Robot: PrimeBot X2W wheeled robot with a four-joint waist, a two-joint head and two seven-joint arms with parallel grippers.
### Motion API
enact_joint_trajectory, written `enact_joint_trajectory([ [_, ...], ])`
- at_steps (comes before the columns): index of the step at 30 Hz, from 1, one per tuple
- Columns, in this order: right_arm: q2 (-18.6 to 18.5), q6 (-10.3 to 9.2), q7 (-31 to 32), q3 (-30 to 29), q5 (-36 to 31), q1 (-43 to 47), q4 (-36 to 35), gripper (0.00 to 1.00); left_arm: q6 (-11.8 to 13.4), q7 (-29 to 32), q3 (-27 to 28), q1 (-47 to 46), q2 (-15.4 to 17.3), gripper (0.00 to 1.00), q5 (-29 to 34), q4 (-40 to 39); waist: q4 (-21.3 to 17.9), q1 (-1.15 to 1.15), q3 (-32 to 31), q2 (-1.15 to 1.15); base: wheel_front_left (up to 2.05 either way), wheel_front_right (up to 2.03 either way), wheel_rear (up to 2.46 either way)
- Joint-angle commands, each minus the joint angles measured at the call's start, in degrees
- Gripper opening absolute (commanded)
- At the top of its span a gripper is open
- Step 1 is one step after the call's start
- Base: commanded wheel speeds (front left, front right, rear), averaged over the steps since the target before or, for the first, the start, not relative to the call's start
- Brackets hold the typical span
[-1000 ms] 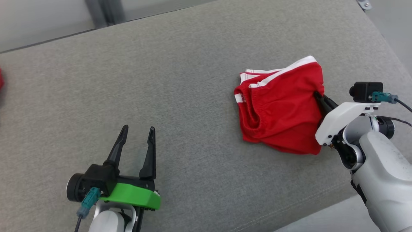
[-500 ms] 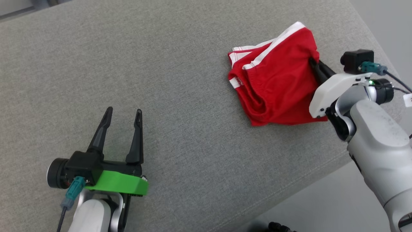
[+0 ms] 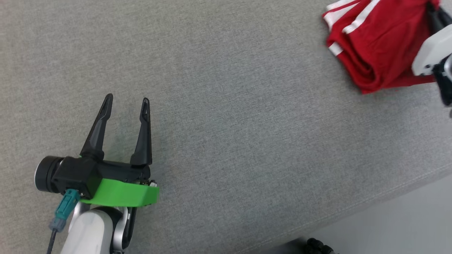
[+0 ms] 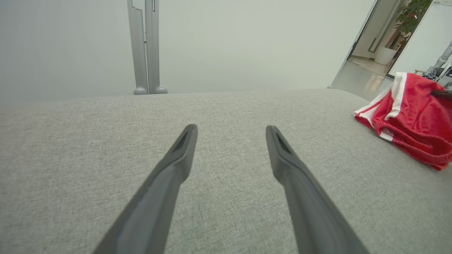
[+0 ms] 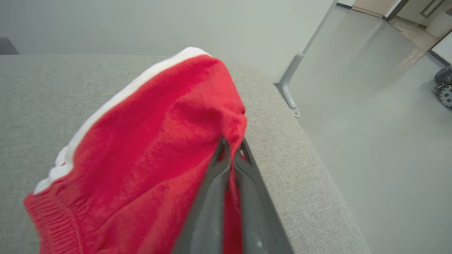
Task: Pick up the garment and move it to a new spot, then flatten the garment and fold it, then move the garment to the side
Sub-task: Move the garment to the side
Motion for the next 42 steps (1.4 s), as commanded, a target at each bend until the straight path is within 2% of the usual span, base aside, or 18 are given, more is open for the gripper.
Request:
enact_joint_trajectory([
  [1, -1.1, -0.04, -0.9, -1.1, 0.1, -1.6, 1.3, 0.00, 0.3, 0.3, 0.0, -0.8, 0.5, 1.00, 0.3, -0.7, 2.6, 0.00, 2.6, 0.00, 0.00, 0.00, 0.00],
  [4, -3.5, -0.04, -1.9, -3.2, 0.1, -3.5, 4.6, 0.00, 0.6, 0.9, -0.2, -0.4, 0.7, 1.00, 0.7, -2.1, 3.4, 0.00, 3.8, 0.00, 0.00, 0.00, 0.00],
  [13, -5.5, -0.04, -4.6, -6.4, -4.5, -6.9, 10.8, 0.00, 1.0, 1.6, -0.5, 0.2, 1.6, 1.00, 1.2, -4.0, 4.6, 0.00, 6.5, 0.00, 0.00, 0.00, 0.00],
  [15, -6.0, -0.04, -4.9, -7.4, -6.6, -7.6, 11.0, 0.45, 1.1, 1.8, -0.6, 0.1, 1.7, 1.00, 1.2, -4.2, 4.7, 0.00, 6.8, 0.00, 0.00, 0.00, 0.00],
  [16, -6.2, -0.04, -5.0, -8.3, -7.8, -7.9, 9.9, 0.96, 1.1, 1.8, -0.7, 0.1, 1.8, 1.00, 1.3, -4.3, 4.7, 0.00, 6.9, 0.00, 0.00, 0.00, 0.00],
  [17, -6.3, -0.04, -5.0, -9.4, -8.7, -7.9, 8.7, 1.00, 1.1, 1.8, -0.8, 0.1, 1.8, 1.00, 1.3, -4.3, 4.7, 0.00, 6.9, 0.00, 0.00, 0.00, 0.00],
  [21, -5.8, -0.04, -4.9, -15.1, -13.3, -4.6, 3.5, 1.00, 1.1, 1.7, -1.1, 0.1, 1.6, 1.00, 1.1, -4.0, 4.6, 0.00, 6.5, 0.00, 0.00, 0.00, 0.00],
  [25, -2.6, -0.03, -4.9, -19.8, -17.3, -1.8, 0.5, 1.00, 1.1, 1.1, -1.5, 0.4, 1.2, 1.00, 0.5, -3.1, 4.4, 0.00, 5.0, 0.00, 0.00, 0.00, 0.00],
  [29, -0.2, -0.04, -4.9, -22.1, -19.5, 0.8, -2.2, 1.00, 1.2, 0.6, -1.7, 0.8, 0.9, 1.00, 0.0, -2.2, 4.3, 0.00, 3.3, 0.00, 0.00, 0.00, 0.00],
  [35, 2.6, -0.04, -4.9, -22.4, -20.1, 3.9, -7.3, 1.00, 1.4, -1.1, -1.0, 1.1, 0.0, 1.00, -1.8, -0.1, 4.9, 0.00, -0.5, 0.00, 0.00, 0.00, 0.00],
  [42, 5.4, -0.04, -4.9, -18.6, -18.7, 8.2, -12.9, 1.00, 1.7, -3.6, 1.0, 1.8, -1.3, 1.00, -4.3, 5.0, 6.5, 0.00, -7.9, 0.00, 0.00, 0.00, 0.00],
])
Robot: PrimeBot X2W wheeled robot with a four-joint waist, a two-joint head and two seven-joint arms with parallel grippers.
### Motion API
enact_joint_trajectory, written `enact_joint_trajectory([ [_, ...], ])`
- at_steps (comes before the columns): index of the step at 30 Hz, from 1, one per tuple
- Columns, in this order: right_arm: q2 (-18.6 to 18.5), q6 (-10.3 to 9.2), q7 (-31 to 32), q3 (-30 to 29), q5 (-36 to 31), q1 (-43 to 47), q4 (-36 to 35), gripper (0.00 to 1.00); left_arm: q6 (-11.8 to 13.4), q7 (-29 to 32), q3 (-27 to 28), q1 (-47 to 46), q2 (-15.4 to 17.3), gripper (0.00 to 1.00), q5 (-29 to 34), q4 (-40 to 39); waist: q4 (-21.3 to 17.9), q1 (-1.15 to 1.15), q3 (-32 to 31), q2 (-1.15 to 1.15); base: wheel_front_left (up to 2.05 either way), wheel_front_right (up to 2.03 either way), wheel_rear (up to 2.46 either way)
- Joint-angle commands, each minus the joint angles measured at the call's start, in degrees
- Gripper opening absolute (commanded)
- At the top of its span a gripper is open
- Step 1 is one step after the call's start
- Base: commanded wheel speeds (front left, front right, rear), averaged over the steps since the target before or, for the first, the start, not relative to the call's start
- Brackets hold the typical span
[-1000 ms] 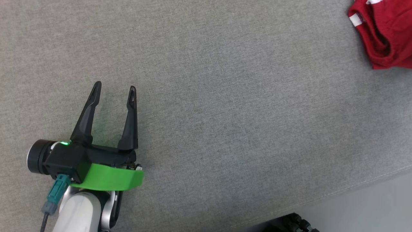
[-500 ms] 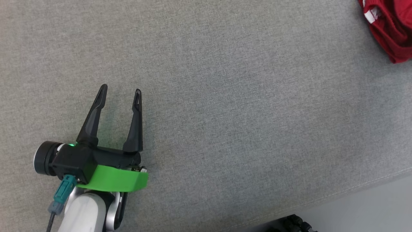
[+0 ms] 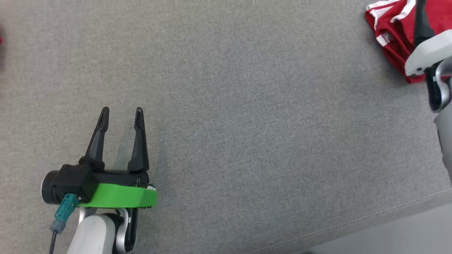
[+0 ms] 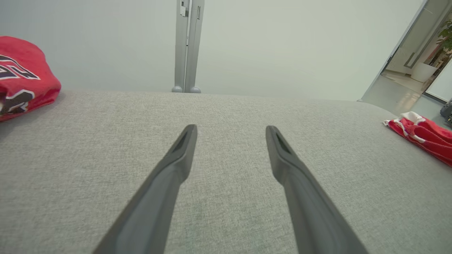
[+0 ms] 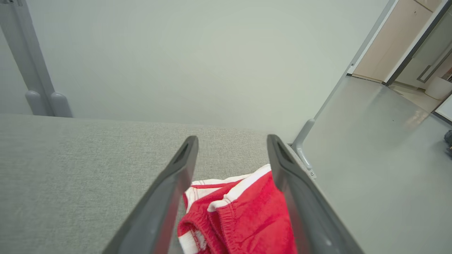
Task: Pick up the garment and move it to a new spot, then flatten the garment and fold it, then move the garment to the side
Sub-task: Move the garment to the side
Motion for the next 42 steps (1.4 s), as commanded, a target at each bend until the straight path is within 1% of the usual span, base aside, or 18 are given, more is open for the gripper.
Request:
enact_joint_trajectory([
  [1, 0.6, -0.04, -0.2, 1.2, 1.0, 1.8, -1.1, 1.00, 0.2, -0.6, 0.7, 1.0, -0.3, 1.00, -0.8, 1.2, 1.6, -0.01, -5.4, 0.00, 0.00, 0.00, 0.00],
  [7, 3.2, -0.04, -0.2, 5.9, 5.5, 7.1, -5.9, 1.00, 0.2, -1.7, 2.5, 2.0, -1.8, 1.00, -2.8, 5.6, 4.2, -0.01, -12.1, 0.00, 0.00, 0.00, 0.00],
  [11, 5.3, -0.03, -0.2, 7.8, 8.1, 12.4, -10.2, 1.00, 0.4, -2.1, 3.7, 3.3, -2.8, 1.00, -3.8, 7.9, 6.0, -0.01, -15.8, 0.00, 0.00, 0.00, 0.00],
  [14, 6.8, -0.03, -0.2, 8.0, 9.3, 16.9, -13.8, 1.00, 0.5, -2.1, 4.5, 4.4, -3.2, 1.00, -4.4, 9.4, 7.4, -0.01, -18.0, 0.00, 0.00, 0.00, 0.00],
  [20, 10.7, -0.03, -0.2, 5.2, 9.4, 27.0, -21.4, 1.00, 0.4, -2.2, 5.8, 6.7, -4.0, 1.00, -4.8, 11.6, 9.6, -0.01, -21.1, 0.00, 0.00, 0.00, 0.00],
  [21, 12.2, -0.03, -0.2, 3.8, 9.6, 30.2, -23.5, 1.00, 0.2, -2.2, 5.8, 7.3, -4.3, 1.00, -4.7, 12.1, 10.2, -0.01, -21.8, 0.00, 0.00, 0.00, 0.00],
  [23, 13.5, -0.03, -0.2, 2.4, 9.0, 33.6, -25.8, 1.00, 0.1, -2.2, 5.7, 7.9, -4.5, 1.00, -4.6, 12.8, 10.9, -0.01, -22.6, 0.00, 0.00, 0.00, 0.00],
  [24, 14.9, -0.03, -0.2, 1.4, 7.5, 37.5, -28.4, 1.00, 0.0, -2.2, 5.8, 8.8, -4.6, 1.00, -4.5, 13.4, 11.4, -0.01, -23.3, 0.00, 0.00, 0.00, 0.00],
  [26, 16.0, -0.03, -0.1, 1.2, 6.6, 40.7, -30.5, 1.00, 0.0, -2.2, 5.8, 9.6, -4.7, 1.00, -4.4, 13.9, 11.8, -0.01, -23.8, 0.00, 0.00, 0.00, 0.00],
  [30, 17.0, -0.03, 0.1, 1.2, 6.7, 45.4, -33.6, 1.00, -0.1, -2.2, 5.9, 10.9, -4.9, 1.00, -4.0, 14.6, 12.1, -0.01, -24.2, 0.00, 0.00, 0.00, 0.00],
  [34, 17.3, -0.03, 0.1, 2.0, 6.6, 48.2, -34.8, 1.00, -0.2, -2.2, 5.9, 11.2, -5.0, 1.00, -3.3, 15.0, 12.1, -0.01, -24.1, 0.00, 0.00, 0.00, 0.00],
  [42, 17.3, -0.03, 0.0, 4.0, 6.8, 49.0, -35.1, 1.00, -0.4, -2.2, 5.3, 9.9, -5.1, 1.00, -2.4, 15.2, 11.6, -0.01, -23.6, 0.00, 0.00, 0.00, 0.00],
])
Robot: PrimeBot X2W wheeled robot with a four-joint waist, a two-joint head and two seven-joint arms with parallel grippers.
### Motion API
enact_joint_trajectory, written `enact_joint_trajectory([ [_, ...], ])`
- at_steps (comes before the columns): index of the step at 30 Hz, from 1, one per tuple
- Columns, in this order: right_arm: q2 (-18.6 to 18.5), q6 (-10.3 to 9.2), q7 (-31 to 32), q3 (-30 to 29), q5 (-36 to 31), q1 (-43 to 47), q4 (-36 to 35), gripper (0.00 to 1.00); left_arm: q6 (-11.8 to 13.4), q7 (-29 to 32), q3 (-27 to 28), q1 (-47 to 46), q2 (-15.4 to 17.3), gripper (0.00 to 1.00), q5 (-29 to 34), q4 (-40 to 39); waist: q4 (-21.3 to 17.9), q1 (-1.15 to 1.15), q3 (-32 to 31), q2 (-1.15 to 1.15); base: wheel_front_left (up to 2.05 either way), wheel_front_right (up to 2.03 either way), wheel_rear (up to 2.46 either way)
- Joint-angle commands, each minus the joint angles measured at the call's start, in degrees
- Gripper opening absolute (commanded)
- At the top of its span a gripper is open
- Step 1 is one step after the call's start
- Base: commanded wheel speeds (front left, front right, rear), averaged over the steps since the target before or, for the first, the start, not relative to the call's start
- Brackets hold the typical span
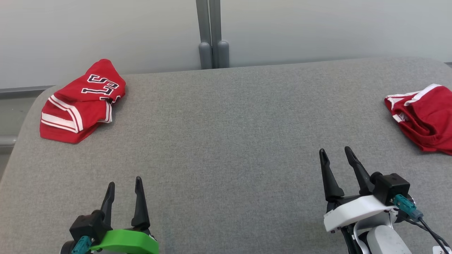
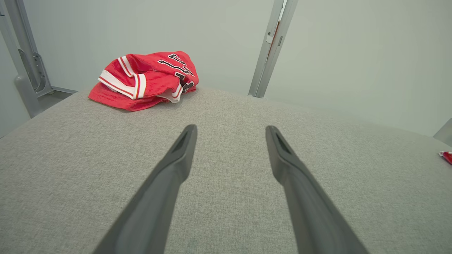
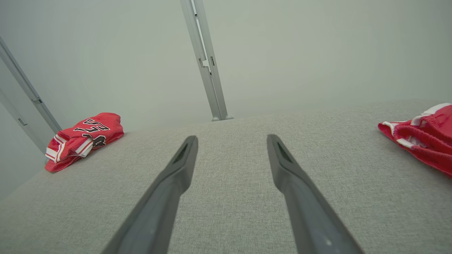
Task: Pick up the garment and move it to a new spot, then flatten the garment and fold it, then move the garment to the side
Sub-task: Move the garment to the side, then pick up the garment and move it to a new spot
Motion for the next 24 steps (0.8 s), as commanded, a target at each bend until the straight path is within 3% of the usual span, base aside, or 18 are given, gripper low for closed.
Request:
enact_joint_trajectory([
  [1, -0.1, -0.02, -0.1, 0.1, -0.1, 0.4, -0.1, 1.00, -0.1, -0.2, 0.1, -0.7, 0.0, 1.00, 0.3, 0.0, -0.1, 0.00, 0.1, 0.00, 0.00, 0.00, 0.00],
  [16, -0.1, -0.02, 0.0, 0.3, -0.6, 0.9, 0.5, 1.00, -0.3, -0.2, -0.3, -1.0, -0.1, 1.00, 0.7, -0.3, 1.6, 0.00, -0.2, 0.00, 0.00, 0.00, 0.00],
  [24, -0.1, -0.02, 0.1, 0.1, -1.0, 1.3, -0.7, 1.00, 0.1, -0.2, -1.0, -1.4, 0.0, 1.00, 0.0, -0.7, 11.2, 0.00, -0.5, 0.00, 0.00, 0.00, 0.00],
])
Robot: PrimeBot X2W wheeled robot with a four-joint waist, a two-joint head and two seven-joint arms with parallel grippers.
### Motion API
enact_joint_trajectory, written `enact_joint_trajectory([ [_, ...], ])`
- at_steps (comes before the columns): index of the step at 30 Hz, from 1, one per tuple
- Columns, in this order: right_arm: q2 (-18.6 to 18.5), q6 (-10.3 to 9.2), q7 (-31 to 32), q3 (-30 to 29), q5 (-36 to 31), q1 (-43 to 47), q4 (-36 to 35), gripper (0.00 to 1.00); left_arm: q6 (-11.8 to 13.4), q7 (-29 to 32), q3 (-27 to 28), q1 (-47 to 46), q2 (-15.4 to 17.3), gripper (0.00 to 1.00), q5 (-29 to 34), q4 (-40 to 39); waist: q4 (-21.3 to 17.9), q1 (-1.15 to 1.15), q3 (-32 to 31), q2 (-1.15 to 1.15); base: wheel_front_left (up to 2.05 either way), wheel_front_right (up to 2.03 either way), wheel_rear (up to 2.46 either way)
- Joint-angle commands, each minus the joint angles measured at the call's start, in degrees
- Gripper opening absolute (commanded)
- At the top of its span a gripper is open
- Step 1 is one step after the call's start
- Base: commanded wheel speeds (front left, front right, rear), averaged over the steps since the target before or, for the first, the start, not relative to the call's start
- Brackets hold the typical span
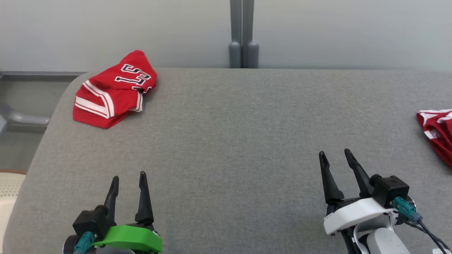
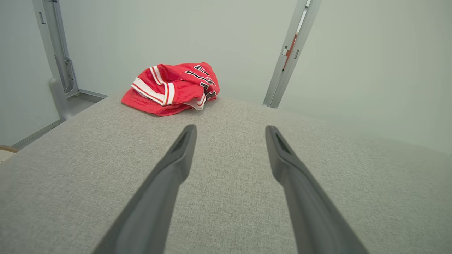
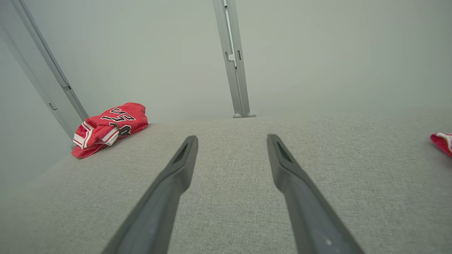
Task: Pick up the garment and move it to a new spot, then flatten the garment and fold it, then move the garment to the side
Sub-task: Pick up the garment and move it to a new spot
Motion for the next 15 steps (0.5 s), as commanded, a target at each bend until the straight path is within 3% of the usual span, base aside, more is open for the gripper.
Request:
enact_joint_trajectory([
  [1, -0.1, -0.02, 0.0, 0.0, -0.2, 0.6, -0.5, 1.00, 0.2, -0.2, 0.0, -0.4, 0.2, 1.00, 0.0, -0.2, 6.9, 0.00, -0.2, 0.00, 0.00, 0.00, 0.00],
  [9, -0.1, -0.02, 0.0, 0.8, 0.4, 1.2, -0.6, 1.00, 0.0, -0.2, 0.5, 0.7, 0.2, 1.00, 0.7, -0.6, 19.4, 0.00, -1.0, 0.00, 0.00, 0.00, 0.00],
  [15, 0.0, -0.02, 0.1, 3.5, 0.8, -0.2, -0.3, 1.00, 0.0, -0.1, 1.4, 2.2, 0.2, 1.00, 0.5, -1.6, 23.8, 0.00, -0.7, 0.00, 0.00, 0.00, 0.00],
])
